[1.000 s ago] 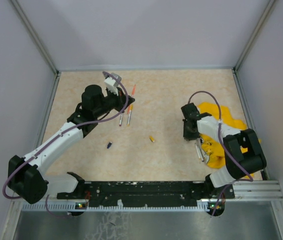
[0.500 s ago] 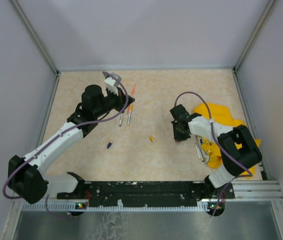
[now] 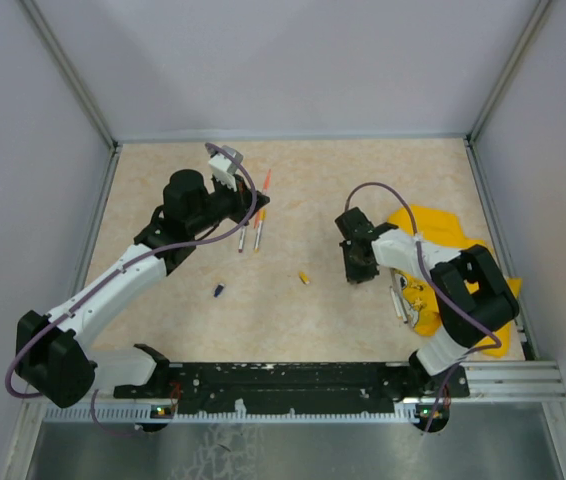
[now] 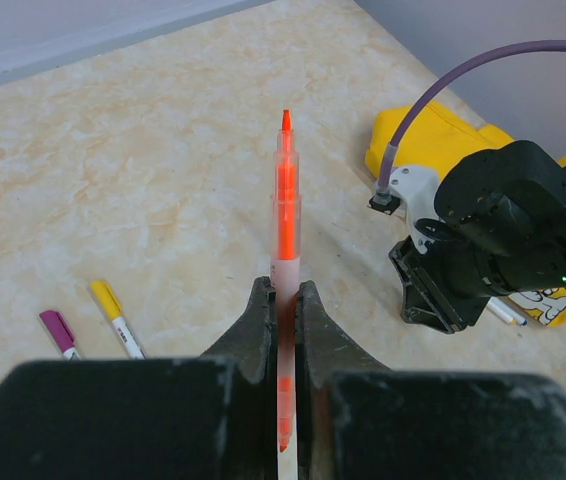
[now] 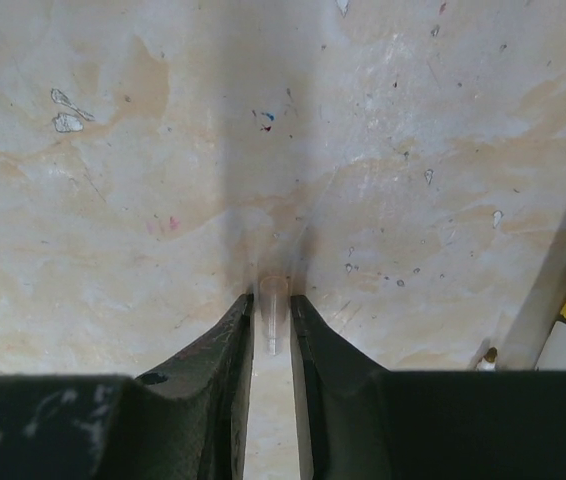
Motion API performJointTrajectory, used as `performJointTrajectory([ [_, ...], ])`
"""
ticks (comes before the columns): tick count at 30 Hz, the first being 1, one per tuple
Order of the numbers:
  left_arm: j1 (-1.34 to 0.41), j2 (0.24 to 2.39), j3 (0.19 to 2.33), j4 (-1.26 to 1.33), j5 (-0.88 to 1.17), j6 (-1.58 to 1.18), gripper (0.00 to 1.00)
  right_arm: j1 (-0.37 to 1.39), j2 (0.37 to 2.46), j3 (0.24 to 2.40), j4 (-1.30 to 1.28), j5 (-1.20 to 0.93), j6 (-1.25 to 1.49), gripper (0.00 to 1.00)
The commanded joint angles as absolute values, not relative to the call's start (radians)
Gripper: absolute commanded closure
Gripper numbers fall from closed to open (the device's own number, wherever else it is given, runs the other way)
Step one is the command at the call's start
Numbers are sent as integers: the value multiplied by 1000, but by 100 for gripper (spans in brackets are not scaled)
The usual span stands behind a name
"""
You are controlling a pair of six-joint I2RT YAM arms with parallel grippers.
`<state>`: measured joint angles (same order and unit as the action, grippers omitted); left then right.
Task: Insert the pens into the pen caps
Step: Move the pen cap to the center of the board.
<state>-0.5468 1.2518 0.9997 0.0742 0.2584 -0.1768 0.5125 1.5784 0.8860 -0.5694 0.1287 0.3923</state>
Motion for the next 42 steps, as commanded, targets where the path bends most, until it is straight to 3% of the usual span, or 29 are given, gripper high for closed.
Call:
performJointTrajectory([
  [1, -541, 1236, 996, 92, 259, -158, 100, 530, 1606, 931, -606, 143, 374, 78],
  [7, -541, 1232, 994, 92, 258, -158, 100, 539, 1621, 935, -618, 137, 374, 79],
  [13, -540, 1229, 994, 89, 252, -154, 100, 538, 1601, 929, -611, 138, 379, 92],
  [19, -540, 1229, 995, 88, 246, -151, 100, 538, 1486, 915, -535, 130, 344, 95],
  [26, -539, 1229, 994, 90, 241, -150, 100, 538, 1209, 762, -218, -17, 244, 94],
  [33, -539, 1226, 993, 88, 234, -147, 100, 539, 984, 546, 150, -243, 164, 100],
  [42, -537, 1222, 992, 88, 236, -148, 100, 629, 832, 429, 271, -411, -184, 100],
])
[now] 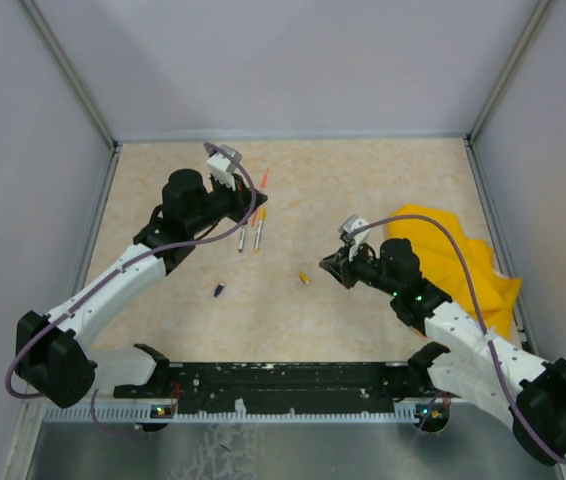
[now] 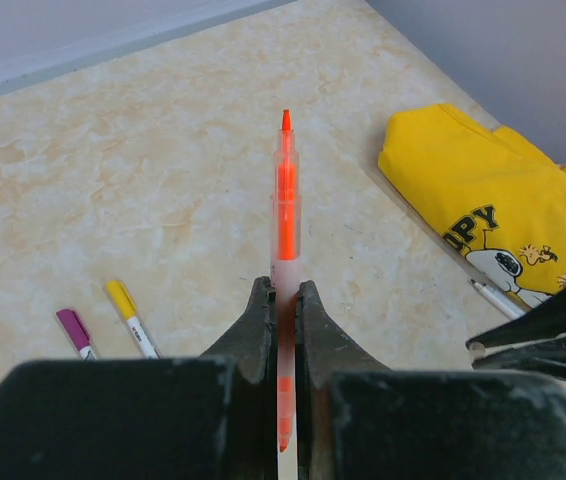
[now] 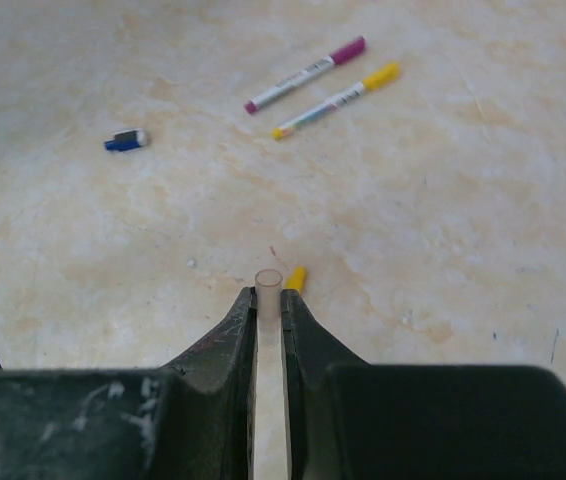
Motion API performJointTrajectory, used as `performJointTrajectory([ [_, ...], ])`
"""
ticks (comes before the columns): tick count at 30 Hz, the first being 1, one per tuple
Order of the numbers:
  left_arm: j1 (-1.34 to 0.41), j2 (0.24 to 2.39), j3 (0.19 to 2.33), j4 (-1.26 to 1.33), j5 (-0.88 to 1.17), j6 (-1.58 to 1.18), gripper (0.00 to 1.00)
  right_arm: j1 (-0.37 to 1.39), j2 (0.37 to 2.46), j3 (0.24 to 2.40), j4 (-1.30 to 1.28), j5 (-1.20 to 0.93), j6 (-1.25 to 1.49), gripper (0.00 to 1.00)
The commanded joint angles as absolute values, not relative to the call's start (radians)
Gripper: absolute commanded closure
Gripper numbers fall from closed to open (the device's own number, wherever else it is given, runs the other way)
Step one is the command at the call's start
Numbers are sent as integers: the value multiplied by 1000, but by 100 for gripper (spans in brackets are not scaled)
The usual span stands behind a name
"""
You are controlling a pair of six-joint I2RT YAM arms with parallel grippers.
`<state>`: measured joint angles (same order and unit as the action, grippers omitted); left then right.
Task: Insert the pens into the pen caps
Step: Move the pen cap to the center of the board.
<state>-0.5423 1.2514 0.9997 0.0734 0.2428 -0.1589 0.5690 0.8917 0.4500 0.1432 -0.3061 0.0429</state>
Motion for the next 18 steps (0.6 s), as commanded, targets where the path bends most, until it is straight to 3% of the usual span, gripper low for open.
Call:
performJointTrajectory([
  [1, -537, 1222, 992, 89, 236, -147, 100, 650, 824, 420, 271, -418, -237, 100],
  [7, -537, 1222, 993, 87, 236, -148, 100, 760, 853, 429, 155, -412, -487, 100],
  [18, -537, 1219, 992, 88, 230, -146, 100, 875, 1151, 630, -330, -311, -694, 98],
])
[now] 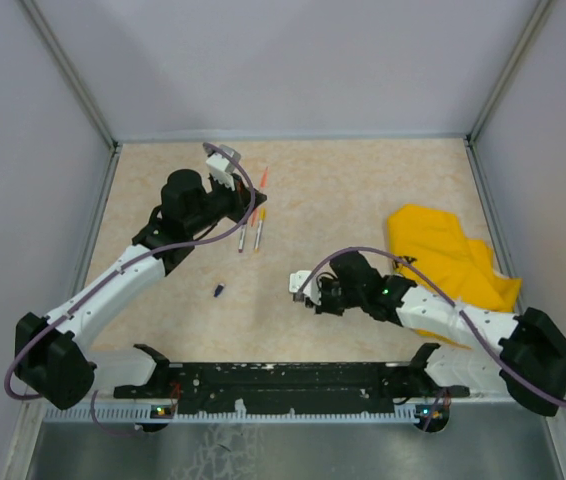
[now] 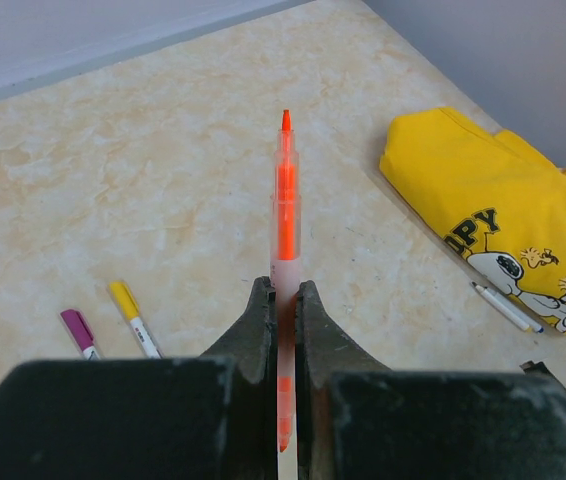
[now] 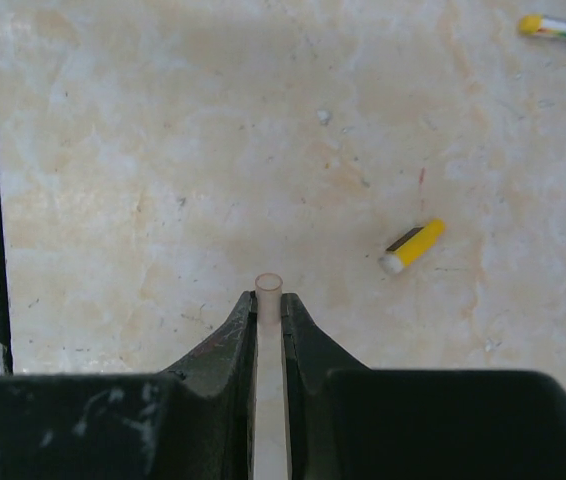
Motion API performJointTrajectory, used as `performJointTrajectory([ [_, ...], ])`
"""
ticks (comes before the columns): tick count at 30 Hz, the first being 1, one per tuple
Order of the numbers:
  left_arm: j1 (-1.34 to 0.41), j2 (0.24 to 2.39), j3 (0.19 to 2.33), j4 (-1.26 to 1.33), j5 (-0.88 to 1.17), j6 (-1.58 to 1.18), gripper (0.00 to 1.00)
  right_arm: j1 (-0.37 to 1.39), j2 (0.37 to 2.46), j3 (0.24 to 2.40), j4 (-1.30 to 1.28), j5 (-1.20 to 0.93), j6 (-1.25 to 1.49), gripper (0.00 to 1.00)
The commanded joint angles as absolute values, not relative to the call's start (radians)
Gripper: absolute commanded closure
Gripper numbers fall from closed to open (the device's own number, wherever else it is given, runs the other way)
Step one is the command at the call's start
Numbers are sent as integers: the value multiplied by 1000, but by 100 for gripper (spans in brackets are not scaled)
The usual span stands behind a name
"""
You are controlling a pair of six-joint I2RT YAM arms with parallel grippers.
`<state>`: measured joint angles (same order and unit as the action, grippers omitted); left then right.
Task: Insert the pens into the pen caps
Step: Move the pen cap to the center of the board.
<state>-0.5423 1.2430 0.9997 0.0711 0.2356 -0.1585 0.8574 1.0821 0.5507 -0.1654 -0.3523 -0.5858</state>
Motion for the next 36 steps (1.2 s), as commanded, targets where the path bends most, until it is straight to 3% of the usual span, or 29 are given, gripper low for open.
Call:
performJointTrajectory([
  [1, -537, 1219, 992, 88, 230, -146, 100, 877, 1169, 638, -340, -310, -700, 97],
  [19, -534, 1221, 991, 89, 236, -149, 100, 908, 1387, 735, -449, -283, -714, 87],
  [26, -532, 1219, 992, 91, 240, -150, 100, 910, 1382, 742, -439, -292, -664, 77],
  [36, -529, 1212, 991, 91, 237, -151, 100, 910, 1252, 706, -328, -292, -546, 74],
])
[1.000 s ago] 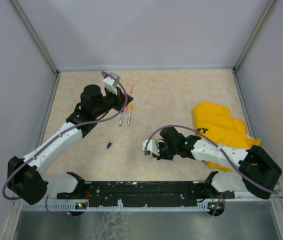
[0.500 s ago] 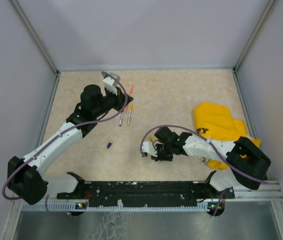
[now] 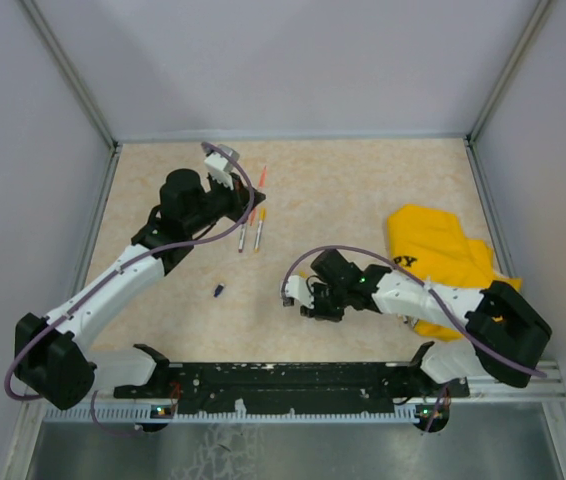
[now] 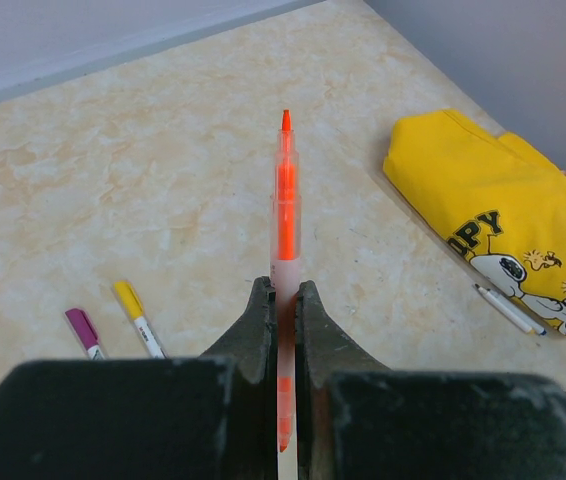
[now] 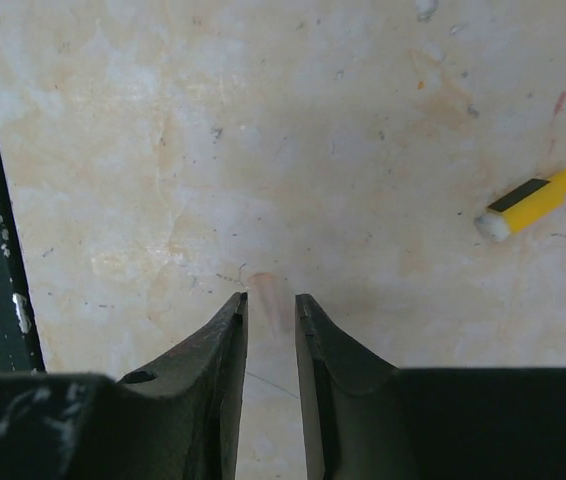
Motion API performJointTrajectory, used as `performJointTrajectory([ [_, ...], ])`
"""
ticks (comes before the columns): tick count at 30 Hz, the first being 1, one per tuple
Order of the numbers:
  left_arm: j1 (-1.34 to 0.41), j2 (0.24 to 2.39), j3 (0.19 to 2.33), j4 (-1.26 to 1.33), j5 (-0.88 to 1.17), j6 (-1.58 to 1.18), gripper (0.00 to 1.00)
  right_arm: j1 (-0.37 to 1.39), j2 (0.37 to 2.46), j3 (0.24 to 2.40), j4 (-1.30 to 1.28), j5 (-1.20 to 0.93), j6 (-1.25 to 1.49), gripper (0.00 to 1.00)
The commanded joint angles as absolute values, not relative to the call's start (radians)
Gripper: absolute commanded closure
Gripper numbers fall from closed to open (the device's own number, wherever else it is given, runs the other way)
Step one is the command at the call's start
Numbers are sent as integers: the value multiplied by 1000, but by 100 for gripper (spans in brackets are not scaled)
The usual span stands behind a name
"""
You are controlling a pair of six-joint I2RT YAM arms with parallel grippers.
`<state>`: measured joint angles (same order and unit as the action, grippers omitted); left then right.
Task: Insert the pens into the pen caps
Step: Move the pen cap to the center of the board.
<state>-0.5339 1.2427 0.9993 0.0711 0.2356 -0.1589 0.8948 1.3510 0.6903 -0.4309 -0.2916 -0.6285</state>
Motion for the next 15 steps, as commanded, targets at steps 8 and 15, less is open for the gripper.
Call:
performJointTrajectory([
  [8, -530, 1213, 991, 90, 237, -151, 100, 909, 1089, 607, -91, -83, -170, 73],
  [15, -529, 1216, 991, 89, 237, -152, 100, 911, 1056, 623, -100, 50, 183, 72],
])
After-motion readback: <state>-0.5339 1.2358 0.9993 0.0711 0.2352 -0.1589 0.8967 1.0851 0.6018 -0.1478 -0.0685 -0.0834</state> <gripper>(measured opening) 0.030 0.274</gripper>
